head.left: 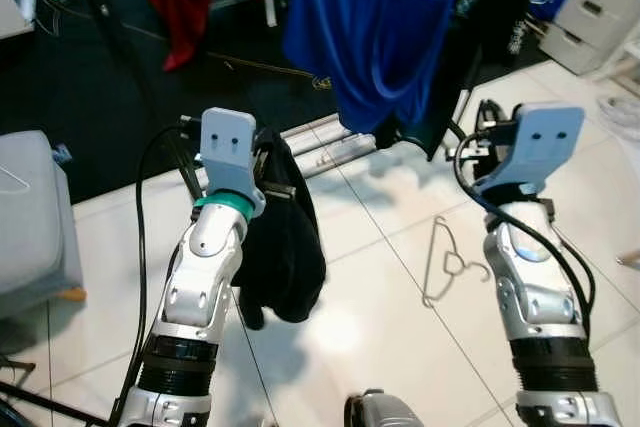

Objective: Hang hanger

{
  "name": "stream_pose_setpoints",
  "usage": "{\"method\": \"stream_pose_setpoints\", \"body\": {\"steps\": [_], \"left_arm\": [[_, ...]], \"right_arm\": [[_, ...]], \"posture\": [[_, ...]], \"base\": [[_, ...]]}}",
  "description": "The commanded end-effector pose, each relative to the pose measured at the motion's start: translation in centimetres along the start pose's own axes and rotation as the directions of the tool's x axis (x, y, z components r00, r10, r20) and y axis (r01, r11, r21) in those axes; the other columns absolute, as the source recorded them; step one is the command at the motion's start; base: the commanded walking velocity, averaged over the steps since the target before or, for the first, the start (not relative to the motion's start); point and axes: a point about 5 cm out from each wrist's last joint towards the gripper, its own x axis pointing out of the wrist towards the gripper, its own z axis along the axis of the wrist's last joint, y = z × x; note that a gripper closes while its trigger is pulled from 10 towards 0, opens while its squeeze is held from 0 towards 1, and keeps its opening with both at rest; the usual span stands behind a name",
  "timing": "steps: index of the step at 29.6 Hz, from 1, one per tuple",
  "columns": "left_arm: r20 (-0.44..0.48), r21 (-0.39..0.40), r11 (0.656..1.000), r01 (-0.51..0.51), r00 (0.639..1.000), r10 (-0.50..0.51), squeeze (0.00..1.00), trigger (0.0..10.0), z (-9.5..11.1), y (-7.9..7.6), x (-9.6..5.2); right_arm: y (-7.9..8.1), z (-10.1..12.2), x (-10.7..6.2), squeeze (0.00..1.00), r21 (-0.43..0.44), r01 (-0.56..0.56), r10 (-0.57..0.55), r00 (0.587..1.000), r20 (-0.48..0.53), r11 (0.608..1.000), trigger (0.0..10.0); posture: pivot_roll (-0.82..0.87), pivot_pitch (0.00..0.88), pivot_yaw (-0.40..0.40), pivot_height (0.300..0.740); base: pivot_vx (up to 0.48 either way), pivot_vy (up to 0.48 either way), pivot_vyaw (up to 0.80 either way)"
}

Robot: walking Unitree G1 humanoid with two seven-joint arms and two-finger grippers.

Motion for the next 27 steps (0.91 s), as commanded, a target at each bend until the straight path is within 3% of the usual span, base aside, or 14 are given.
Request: {"method": "stream_pose_setpoints", "body": {"steps": [1, 13, 17, 27], "left_arm": [[0.026, 0.01, 1.0, -0.02, 0.999, 0.02, 0.0, 10.0, 0.4, 0.5, -0.1], [0.015, 0.003, 1.0, -0.013, 1.0, 0.013, 0.0, 10.0, 0.3, 0.4, 0.0], [-0.039, -0.034, 0.999, -0.015, 0.999, 0.014, 0.0, 10.0, -0.1, 0.1, 0.1], [-0.037, -0.021, 1.0, 0.015, 0.999, -0.016, 0.0, 10.0, -0.1, 0.1, 0.2]], "right_arm": [[0.5, 0.0, 0.0, 0.0, 0.007, -0.017, 0.017, 1.0, 0.001, 1.0, 10.0], [0.5, 0.2, 0.2, 0.0, 0.011, -0.019, 0.018, 1.0, 0.013, 1.0, 10.0], [0.2, 0.3, 0.3, 0.0, 0.031, -0.006, 0.006, 1.0, 0.013, 1.0, 10.0], [-0.6, 1.0, 1.1, 0.0, 0.009, -0.008, 0.007, 0.999, 0.046, 1.0, 10.0]], "posture": [[-0.1, 0.039, 0.068, 0.74], [-0.1, 0.036, 0.067, 0.74], [-0.1, 0.028, 0.066, 0.74], [-0.1, 0.01, 0.066, 0.74]], "base": [[-0.416, 0.0, 0.0], [0.0, 0.0, 0.0], [0.0, 0.0, -0.75], [0.0, 0.0, -0.75]]}}
